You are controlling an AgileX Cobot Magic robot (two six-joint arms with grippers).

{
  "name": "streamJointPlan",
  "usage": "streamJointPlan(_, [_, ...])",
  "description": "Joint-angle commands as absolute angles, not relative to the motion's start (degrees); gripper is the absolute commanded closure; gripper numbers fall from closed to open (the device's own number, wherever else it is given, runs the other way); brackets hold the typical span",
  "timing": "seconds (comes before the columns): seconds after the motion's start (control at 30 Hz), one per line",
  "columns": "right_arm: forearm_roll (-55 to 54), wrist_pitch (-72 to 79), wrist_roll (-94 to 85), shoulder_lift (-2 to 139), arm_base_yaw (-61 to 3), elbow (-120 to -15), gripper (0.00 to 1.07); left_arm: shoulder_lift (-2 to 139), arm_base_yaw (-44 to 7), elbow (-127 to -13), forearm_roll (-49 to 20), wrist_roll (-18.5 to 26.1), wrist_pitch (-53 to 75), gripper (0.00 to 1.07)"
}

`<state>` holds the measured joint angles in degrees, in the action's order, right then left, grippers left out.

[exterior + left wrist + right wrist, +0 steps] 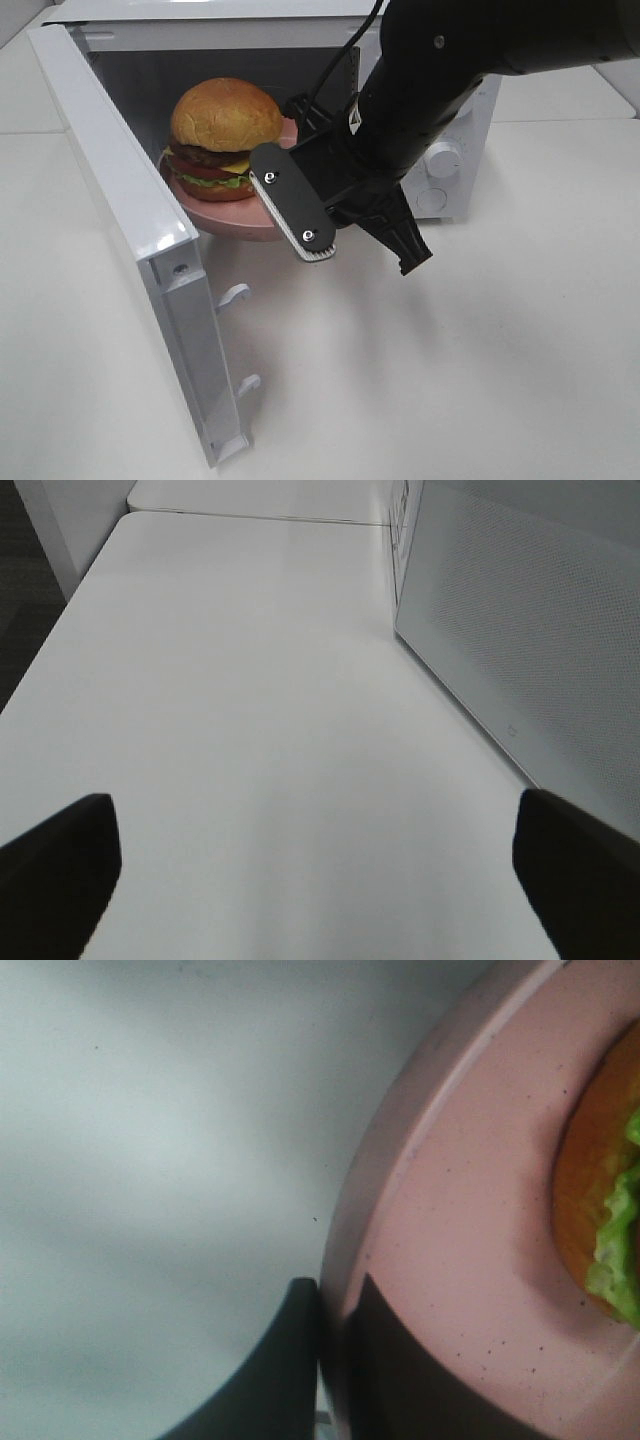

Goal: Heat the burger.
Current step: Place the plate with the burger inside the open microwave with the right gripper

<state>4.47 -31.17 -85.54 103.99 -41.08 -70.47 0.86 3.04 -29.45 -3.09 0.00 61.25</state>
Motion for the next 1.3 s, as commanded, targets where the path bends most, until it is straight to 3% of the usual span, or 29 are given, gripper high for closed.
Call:
streamJointPlan(0.03, [3.3,-27.4,-86.7,104.1,-41.4,-71.8,1.07,0.6,3.0,-29.6,-3.0,0.3,61.4,0.06])
streamJointPlan(1.3, [2.9,-32.3,-87.3,114.2,-41.3,-86.9,1.07,0.6,3.0,-29.6,-3.0,0.3,61.4,0.06])
